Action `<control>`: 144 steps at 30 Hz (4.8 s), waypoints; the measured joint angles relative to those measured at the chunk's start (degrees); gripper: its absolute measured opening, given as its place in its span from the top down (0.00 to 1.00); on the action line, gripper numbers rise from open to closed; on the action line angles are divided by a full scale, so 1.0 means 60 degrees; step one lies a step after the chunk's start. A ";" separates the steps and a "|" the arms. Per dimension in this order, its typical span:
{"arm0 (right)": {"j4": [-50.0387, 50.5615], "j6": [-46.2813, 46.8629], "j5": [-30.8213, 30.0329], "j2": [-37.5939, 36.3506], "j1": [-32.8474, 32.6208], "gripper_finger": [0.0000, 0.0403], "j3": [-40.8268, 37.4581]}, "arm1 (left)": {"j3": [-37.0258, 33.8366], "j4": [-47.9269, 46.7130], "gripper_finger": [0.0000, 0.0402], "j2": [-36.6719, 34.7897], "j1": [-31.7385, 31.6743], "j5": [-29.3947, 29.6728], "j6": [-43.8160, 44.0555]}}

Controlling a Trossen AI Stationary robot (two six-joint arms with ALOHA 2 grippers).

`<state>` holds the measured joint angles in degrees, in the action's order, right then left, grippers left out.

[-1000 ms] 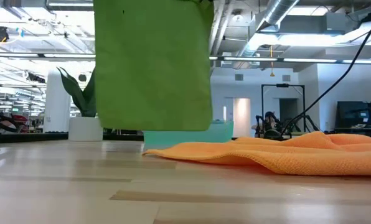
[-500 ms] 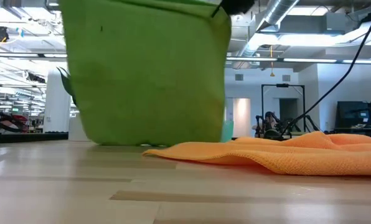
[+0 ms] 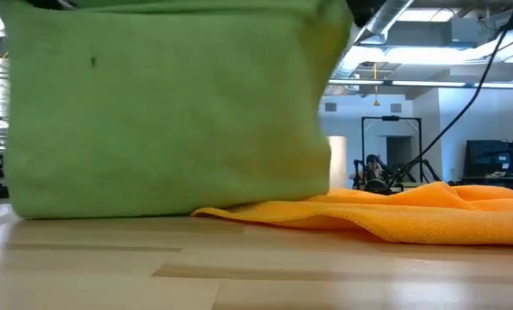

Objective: Roll microfiber towels into tight, uniform cylinder then place into a basket
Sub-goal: Fold the green towel

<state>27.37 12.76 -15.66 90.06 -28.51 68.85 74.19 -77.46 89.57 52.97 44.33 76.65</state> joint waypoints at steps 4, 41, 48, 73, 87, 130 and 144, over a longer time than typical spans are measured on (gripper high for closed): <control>-0.0222 0.0223 0.0142 0.0390 -0.0367 0.95 0.0052 | 0.0153 0.0627 1.00 0.0641 0.0396 -0.0293 0.0617; 0.1203 -0.0519 0.0999 0.1741 0.0666 0.95 0.0060 | 0.0076 0.2200 1.00 0.1667 -0.0721 -0.0553 0.1018; 0.2315 -0.0573 0.0477 0.1741 0.1894 0.95 0.0067 | 0.0080 0.2226 1.00 0.2040 -0.1594 -0.0580 0.0913; 0.2693 -0.0553 0.0582 0.1661 0.0023 0.95 0.1212 | 0.2701 0.0683 1.00 0.2548 -0.0541 -0.1930 0.2052; 0.2869 -0.0276 -0.0662 0.1756 0.0845 0.95 0.1150 | 0.0804 0.0548 1.00 0.2590 -0.1689 -0.1833 0.2044; 0.3552 0.1781 0.0050 0.1661 -0.0626 0.95 0.1958 | 0.3137 -0.0764 1.00 0.2592 -0.1139 -0.2833 0.0658; 0.2994 0.1958 -0.0179 0.1760 0.0724 0.95 0.0989 | 0.1729 -0.0483 1.00 0.2599 -0.1872 -0.2596 0.0925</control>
<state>45.33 24.50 -16.73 100.62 -24.16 74.79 84.57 -80.36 105.16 41.73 28.75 82.20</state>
